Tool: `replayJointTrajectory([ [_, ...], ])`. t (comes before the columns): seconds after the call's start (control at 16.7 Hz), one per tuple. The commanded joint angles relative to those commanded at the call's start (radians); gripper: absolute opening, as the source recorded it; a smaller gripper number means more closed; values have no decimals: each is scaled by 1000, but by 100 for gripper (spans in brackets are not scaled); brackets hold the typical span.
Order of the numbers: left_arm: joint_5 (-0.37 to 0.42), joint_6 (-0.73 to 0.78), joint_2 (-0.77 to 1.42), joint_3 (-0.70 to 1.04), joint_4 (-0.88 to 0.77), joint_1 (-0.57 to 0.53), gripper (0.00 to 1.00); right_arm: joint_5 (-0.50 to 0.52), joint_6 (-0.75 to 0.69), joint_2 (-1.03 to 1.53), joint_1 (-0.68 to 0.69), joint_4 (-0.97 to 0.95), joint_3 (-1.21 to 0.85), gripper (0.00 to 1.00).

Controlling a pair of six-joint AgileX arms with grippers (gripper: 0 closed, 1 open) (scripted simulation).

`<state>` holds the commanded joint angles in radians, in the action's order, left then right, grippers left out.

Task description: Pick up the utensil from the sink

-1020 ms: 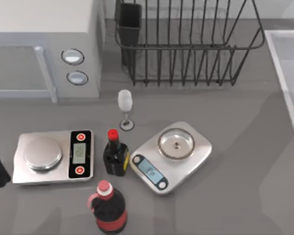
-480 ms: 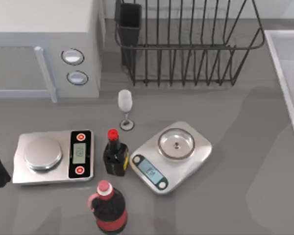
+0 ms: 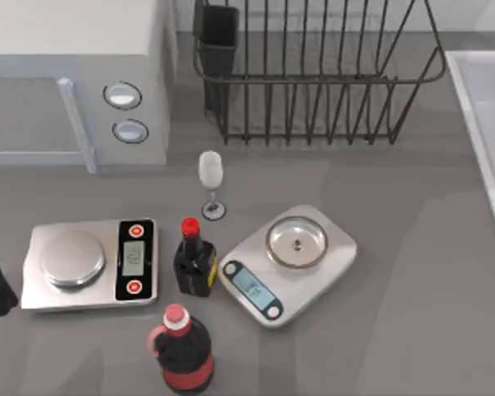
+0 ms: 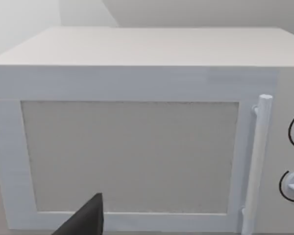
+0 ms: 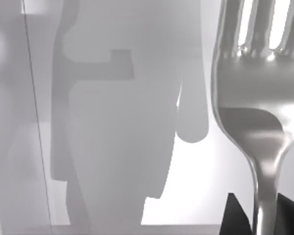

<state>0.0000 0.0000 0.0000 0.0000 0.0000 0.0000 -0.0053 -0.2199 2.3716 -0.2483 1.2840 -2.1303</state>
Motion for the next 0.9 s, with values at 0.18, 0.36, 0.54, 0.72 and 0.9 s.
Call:
replayJointTrajectory([
  [0.18,0,0,0,0,0,0,100,0,1,2,1,-3,2,0],
  [0.36,0,0,0,0,0,0,100,0,38,-5,37,18,-4,0],
  [0.54,0,0,0,0,0,0,100,2,163,-42,164,70,-6,0],
  [0.72,0,0,0,0,0,0,100,4,370,-100,376,136,-3,0],
  [0.9,0,0,0,0,0,0,100,6,556,-159,565,200,3,0],
])
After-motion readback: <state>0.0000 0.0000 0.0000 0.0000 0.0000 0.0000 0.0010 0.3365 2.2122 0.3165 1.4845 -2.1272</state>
